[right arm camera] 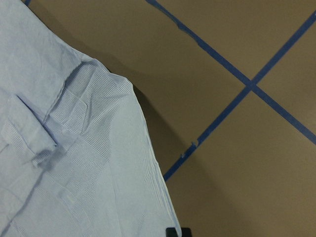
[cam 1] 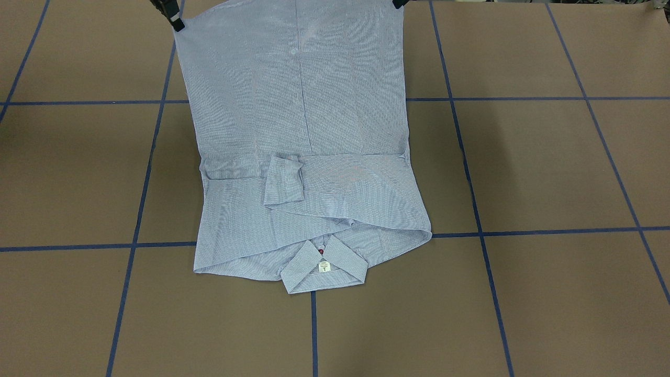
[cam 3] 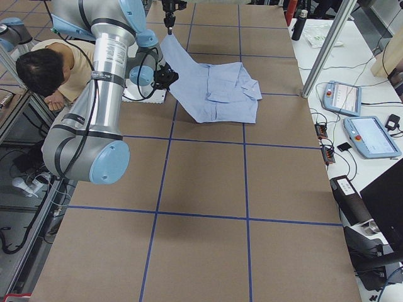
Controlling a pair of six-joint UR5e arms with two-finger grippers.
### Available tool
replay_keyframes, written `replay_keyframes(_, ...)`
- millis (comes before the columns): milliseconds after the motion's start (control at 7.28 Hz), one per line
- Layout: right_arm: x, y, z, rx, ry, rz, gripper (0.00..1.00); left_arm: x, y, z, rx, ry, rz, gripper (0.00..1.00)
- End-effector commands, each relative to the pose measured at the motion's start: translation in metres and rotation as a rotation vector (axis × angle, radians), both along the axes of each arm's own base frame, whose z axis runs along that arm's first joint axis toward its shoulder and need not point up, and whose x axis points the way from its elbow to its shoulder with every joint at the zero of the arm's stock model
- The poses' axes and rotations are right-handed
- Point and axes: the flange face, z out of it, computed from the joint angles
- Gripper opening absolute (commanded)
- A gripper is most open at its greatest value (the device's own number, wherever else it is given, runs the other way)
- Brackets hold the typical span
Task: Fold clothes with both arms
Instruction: 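Lift the hem with both grippers and fold it toward the collar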
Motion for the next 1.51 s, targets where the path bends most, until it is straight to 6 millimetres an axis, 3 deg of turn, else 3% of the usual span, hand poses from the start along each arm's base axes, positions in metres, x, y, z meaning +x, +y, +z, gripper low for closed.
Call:
replay_keyframes(0,-0.015,-0.024,0.009,-0.001,0.010,0.063,0.00,0.000,-0.007,0.008,-0.029,-0.022,-0.029,0.00)
replay_keyframes(275,-0.006,-0.041,0.012,-0.004,0.015,0.116,0.00,-0.009,-0.023,0.012,-0.050,-0.037,-0.083,0.00)
replay_keyframes(550,-0.007,-0.063,0.005,0.006,-0.009,0.170,0.00,-0.019,-0.043,0.000,-0.048,0.000,-0.138,0.00)
replay_keyframes(687,-0.027,-0.089,0.004,0.011,-0.018,0.210,0.00,-0.018,-0.062,-0.004,-0.028,0.019,-0.185,0.00)
replay_keyframes(825,-0.050,-0.130,-0.007,0.018,-0.014,0.265,0.00,-0.009,-0.096,-0.003,0.000,0.028,-0.268,0.00)
replay_keyframes(962,-0.070,-0.155,-0.020,0.040,0.046,0.257,0.00,0.009,-0.128,0.000,0.049,0.010,-0.292,0.00)
replay_keyframes(1099,-0.072,-0.166,-0.026,0.052,0.079,0.257,0.00,0.017,-0.147,0.012,0.043,-0.020,-0.300,0.00)
replay_keyframes(1374,-0.066,-0.186,-0.016,0.055,0.111,0.287,0.00,0.020,-0.167,0.023,0.065,-0.051,-0.334,0.00)
